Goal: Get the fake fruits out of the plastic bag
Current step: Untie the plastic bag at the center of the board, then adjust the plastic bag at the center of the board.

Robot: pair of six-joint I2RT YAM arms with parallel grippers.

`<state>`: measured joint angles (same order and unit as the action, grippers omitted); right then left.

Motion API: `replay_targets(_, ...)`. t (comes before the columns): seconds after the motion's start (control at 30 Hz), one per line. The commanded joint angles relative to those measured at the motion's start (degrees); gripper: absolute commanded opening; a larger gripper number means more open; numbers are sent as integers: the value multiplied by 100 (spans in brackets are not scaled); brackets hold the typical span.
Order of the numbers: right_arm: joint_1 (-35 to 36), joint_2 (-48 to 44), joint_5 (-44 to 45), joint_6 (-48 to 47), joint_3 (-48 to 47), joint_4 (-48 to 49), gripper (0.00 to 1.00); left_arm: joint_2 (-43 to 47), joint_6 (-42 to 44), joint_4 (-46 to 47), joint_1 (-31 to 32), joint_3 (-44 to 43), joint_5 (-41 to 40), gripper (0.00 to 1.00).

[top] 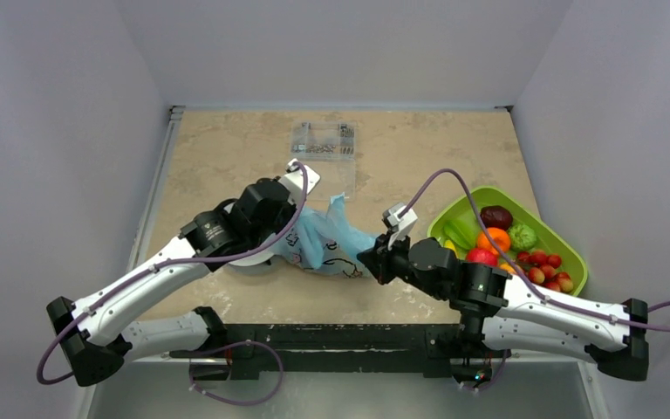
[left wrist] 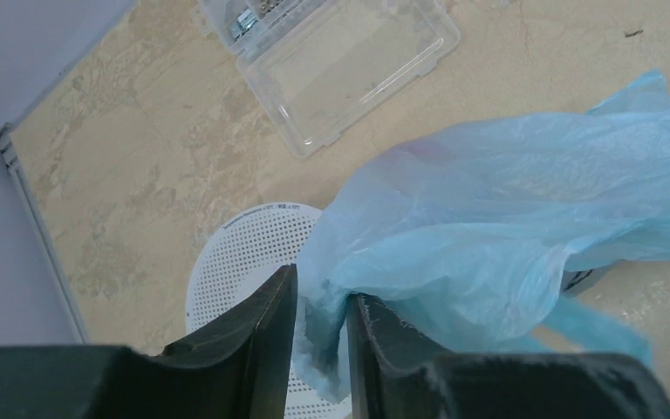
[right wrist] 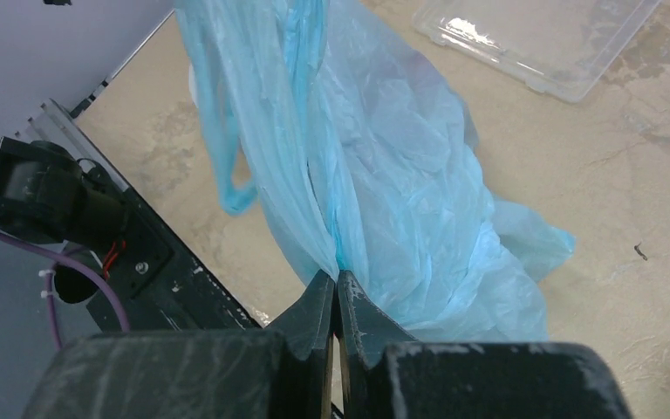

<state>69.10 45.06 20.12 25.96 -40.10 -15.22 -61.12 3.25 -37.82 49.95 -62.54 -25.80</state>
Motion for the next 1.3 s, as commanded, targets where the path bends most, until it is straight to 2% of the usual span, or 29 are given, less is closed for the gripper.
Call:
replay_targets(0.0, 24, 146, 203, 271, -129, 49, 0, 392, 93, 231, -55, 3, 489, 44)
replay_targets(0.03, 24, 178, 177, 245, -172, 58, 0, 492, 103, 270, -60, 39, 649, 56)
replay_targets(0.1, 25, 219, 179, 222, -233, 79, 0, 656, 115, 336, -56, 106, 860, 69)
replay_targets(0.23, 24, 253, 221, 246, -269, 233, 0, 1046, -157, 220, -56, 63, 945, 80)
replay_targets(0.4, 24, 284, 224, 299, -288, 429, 0, 1630, -2057, -762, -60, -212, 918, 83)
replay_targets(0.5, 24, 268, 247, 267, -291, 510, 0, 1748, -3441, -1276, -64, -240, 1603, 80)
replay_targets(0.67, 24, 208, 229, 156, -273, 660, 0, 1805, -5028, -431, -56, 538, 2958, 72)
replay_targets(0.77, 24, 160, 252, 105, -246, 720, 0, 1741, -5635, 379, -43, 1058, 3301, 70)
replay_targets(0.9, 24, 54, 318, 24, -185, 789, 0, 1546, -6193, 1244, 68, 1535, 3217, 73)
replay_targets(1.27, 24, 41, 138, -127, -4, 1078, 0, 1181, -6396, 1876, 491, 1485, 1948, 72)
